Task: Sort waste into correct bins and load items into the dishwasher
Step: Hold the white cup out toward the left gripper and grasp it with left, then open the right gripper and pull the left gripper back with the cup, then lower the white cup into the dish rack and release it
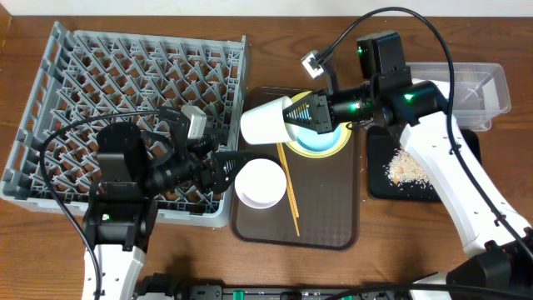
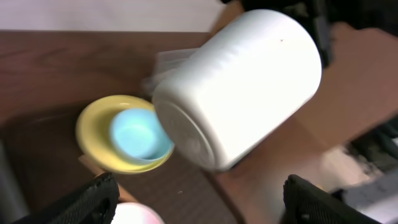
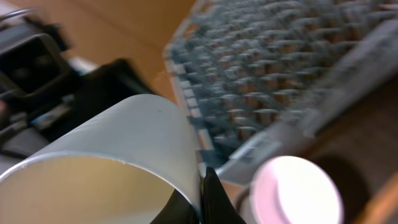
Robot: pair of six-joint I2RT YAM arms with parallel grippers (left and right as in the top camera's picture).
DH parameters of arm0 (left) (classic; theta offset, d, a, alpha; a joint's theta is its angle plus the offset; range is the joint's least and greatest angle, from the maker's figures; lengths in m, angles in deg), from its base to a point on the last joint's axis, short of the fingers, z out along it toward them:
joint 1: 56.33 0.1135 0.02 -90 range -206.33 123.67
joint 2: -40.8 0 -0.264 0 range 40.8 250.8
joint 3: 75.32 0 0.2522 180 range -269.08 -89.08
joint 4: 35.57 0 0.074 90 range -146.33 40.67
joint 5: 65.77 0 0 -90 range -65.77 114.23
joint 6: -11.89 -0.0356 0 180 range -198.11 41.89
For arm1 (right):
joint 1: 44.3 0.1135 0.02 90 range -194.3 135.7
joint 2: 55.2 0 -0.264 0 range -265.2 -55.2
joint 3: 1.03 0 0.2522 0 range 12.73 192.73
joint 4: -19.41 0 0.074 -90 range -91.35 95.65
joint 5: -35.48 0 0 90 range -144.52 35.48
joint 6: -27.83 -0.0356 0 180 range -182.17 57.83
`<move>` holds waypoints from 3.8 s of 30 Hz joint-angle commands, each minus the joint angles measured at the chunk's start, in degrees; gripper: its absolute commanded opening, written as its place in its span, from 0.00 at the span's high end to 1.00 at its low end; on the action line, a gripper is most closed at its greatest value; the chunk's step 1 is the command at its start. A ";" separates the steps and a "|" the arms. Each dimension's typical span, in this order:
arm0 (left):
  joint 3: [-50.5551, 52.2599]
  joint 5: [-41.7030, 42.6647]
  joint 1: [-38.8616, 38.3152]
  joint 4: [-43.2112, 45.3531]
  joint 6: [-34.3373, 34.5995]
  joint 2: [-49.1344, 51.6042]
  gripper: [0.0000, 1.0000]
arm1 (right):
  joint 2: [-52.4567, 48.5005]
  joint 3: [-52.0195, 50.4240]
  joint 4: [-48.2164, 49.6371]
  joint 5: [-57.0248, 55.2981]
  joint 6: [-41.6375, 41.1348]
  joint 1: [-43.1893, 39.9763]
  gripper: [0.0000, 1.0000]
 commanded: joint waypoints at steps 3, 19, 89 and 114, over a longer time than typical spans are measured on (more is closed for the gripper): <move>-1.07 12.79 0.26 4.94 0.33 0.57 0.12 | -0.07 0.15 0.79 14.84 -0.48 -0.13 0.99; -1.07 22.08 0.22 14.38 0.79 0.55 0.12 | -0.07 0.15 0.81 20.20 -0.46 4.42 0.99; -7.89 -55.87 7.93 -31.08 -3.56 3.08 0.44 | 4.68 2.21 -25.29 -46.62 2.62 -5.70 0.60; -7.96 -58.64 8.96 -29.81 -3.56 25.31 0.04 | 5.09 2.19 -27.02 -46.64 3.67 -5.77 0.60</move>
